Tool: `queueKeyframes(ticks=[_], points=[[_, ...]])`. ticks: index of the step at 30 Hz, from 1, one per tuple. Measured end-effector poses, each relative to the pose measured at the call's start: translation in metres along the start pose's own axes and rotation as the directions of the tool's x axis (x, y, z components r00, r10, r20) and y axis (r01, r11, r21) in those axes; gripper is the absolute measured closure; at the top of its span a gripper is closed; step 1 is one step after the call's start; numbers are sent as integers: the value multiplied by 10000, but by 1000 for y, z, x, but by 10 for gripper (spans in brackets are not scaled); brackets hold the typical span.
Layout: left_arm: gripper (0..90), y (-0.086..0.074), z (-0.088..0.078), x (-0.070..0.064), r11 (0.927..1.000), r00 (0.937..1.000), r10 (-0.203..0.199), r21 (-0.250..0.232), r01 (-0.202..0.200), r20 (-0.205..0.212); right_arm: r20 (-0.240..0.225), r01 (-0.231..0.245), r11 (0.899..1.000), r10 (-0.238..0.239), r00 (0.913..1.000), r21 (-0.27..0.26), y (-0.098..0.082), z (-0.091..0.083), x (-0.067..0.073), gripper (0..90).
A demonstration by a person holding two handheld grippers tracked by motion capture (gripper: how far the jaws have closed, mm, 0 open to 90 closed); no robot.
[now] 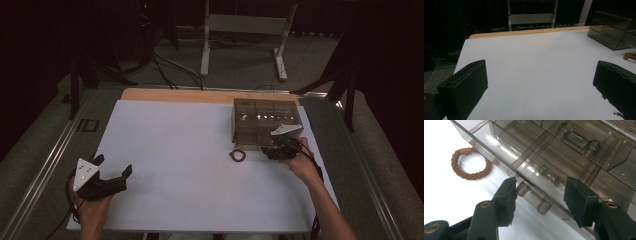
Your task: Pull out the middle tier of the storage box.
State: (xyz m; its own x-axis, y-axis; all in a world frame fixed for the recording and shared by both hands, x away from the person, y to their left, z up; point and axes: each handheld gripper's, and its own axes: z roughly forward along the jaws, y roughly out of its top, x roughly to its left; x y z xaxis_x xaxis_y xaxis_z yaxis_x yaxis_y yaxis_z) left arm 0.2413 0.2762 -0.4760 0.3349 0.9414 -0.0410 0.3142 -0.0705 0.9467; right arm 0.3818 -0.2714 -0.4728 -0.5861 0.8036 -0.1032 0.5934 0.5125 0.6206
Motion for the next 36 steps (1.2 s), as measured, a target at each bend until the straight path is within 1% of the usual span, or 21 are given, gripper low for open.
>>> queueKeyframes(ticks=[36], points=[[10,0,0,0,10000,10000,17,-9,-17,1,-202,126,9999,-126,9997,-13,-11,-9,6,443]])
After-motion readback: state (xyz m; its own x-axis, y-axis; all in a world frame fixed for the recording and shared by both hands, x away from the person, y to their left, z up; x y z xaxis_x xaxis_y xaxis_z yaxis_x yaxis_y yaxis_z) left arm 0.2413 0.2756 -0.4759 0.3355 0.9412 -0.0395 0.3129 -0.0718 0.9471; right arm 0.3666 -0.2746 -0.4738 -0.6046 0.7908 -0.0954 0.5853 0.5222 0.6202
